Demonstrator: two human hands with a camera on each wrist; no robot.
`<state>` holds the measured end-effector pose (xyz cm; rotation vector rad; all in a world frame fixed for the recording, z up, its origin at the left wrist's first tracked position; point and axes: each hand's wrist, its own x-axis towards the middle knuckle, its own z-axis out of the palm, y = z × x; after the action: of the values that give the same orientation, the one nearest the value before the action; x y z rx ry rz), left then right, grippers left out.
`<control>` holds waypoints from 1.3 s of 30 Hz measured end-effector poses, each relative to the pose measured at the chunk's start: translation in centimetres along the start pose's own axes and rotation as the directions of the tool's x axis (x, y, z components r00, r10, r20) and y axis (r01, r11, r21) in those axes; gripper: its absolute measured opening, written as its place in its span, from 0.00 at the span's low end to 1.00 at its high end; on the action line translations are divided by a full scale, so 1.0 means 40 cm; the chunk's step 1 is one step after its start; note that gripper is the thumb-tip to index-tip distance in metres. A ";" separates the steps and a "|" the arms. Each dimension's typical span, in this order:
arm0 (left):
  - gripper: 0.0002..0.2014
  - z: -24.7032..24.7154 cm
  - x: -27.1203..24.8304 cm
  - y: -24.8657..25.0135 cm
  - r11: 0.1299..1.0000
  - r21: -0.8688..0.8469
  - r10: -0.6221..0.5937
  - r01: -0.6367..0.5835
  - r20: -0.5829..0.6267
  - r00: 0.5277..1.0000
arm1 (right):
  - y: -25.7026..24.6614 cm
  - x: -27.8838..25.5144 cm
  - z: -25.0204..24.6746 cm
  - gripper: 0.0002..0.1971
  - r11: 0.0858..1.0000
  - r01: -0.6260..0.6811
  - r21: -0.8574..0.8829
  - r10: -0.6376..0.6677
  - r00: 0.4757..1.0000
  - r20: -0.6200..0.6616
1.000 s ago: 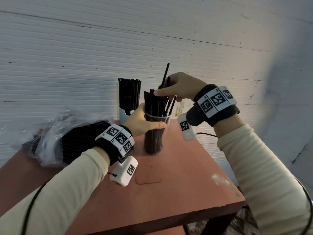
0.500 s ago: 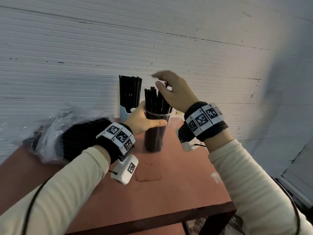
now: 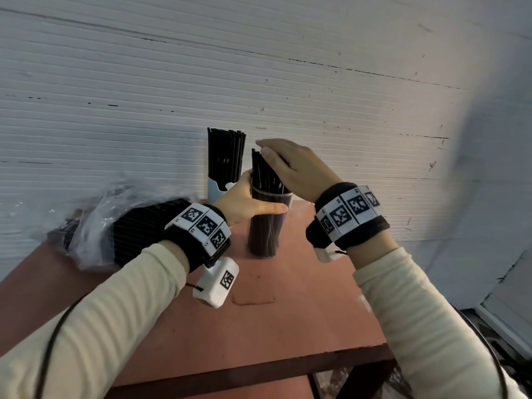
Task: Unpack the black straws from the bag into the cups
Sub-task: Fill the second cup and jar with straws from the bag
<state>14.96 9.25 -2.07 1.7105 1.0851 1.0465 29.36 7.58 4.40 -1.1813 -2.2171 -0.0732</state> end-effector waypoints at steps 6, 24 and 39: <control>0.40 -0.067 -0.050 0.005 0.991 0.136 0.023 -0.001 -0.157 0.987 | -0.056 -0.007 -0.006 0.15 0.983 0.133 0.128 -0.085 0.943 -0.323; 0.20 -0.461 -0.287 -0.068 0.822 0.527 -0.028 0.216 -0.343 0.939 | -0.326 0.067 0.334 0.16 0.984 0.060 0.170 -0.141 0.842 0.520; 0.23 -0.497 -0.290 -0.091 0.884 0.428 0.017 0.188 -0.433 0.901 | -0.382 0.108 0.397 0.22 0.949 0.307 -0.067 -0.210 0.779 0.591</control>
<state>-7.62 3.53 -1.85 1.8110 1.7990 1.2054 8.03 6.74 -2.54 -1.0632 -2.9631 -0.0016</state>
